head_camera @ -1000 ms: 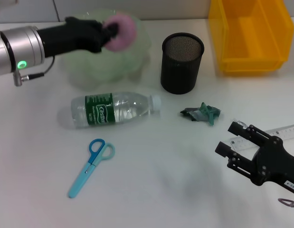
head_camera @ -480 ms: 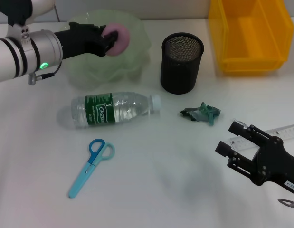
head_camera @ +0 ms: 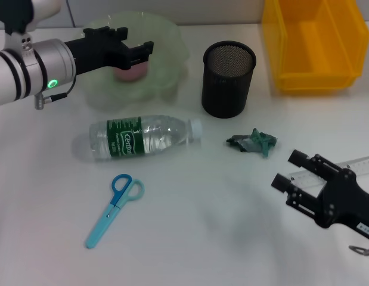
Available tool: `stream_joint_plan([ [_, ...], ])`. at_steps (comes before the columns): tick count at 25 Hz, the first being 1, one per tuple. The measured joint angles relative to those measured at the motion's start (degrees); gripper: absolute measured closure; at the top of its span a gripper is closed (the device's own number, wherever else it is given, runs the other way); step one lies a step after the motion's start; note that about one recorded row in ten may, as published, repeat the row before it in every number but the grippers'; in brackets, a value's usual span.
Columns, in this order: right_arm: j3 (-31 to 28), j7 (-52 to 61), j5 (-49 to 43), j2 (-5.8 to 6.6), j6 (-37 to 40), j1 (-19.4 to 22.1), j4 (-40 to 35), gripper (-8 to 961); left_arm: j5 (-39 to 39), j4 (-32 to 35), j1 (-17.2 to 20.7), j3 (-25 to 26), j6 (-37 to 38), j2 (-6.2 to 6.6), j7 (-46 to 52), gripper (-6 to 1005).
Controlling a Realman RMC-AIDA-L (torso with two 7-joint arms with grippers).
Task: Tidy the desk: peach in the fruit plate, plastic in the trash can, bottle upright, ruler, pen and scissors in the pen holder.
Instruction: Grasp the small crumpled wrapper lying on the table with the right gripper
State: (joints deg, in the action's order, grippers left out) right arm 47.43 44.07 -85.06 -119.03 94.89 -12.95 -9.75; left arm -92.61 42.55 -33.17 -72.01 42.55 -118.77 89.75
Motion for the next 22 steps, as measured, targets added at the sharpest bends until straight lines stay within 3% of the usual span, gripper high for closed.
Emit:
stream_joint_plan([
  [3,-1.23,0.13,0.53,-0.11,-0.89,-0.5,0.12,274,2.6,0.92,1.26,0.22,3.36,0.17,-0.32,367],
  [6,-1.29,0.26,0.56,-0.12,-1.18,-0.92,0.15,274,6.03,4.48,4.83,1.49,15.56,0.46,-0.54,332],
  [7,-1.29,0.39,0.58,-0.12,-1.32,-1.11,0.15,274,6.03,4.48,4.83,1.49,15.56,0.46,-0.54,333],
  [8,-1.33,0.6,0.63,-0.13,-1.86,-1.58,0.17,274,6.39,5.67,6.69,4.01,24.65,0.49,-1.53,334],
  [12,-1.73,0.79,0.69,-0.15,-3.26,-2.12,0.18,275,6.42,5.07,7.86,7.79,37.66,0.6,-4.0,338],
  [13,-1.96,1.2,0.69,-0.15,-4.31,-2.57,0.18,275,6.12,4.59,8.69,9.03,44.98,0.78,-6.55,338],
  [18,-2.73,3.94,0.7,-0.16,-7.71,-4.42,-0.02,275,5.02,4.25,11.27,9.03,55.43,0.87,-13.36,338],
  [22,-3.38,5.01,0.7,-0.15,-9.59,-5.51,-0.41,276,4.88,2.35,12.63,8.92,57.61,0.62,-15.27,338],
])
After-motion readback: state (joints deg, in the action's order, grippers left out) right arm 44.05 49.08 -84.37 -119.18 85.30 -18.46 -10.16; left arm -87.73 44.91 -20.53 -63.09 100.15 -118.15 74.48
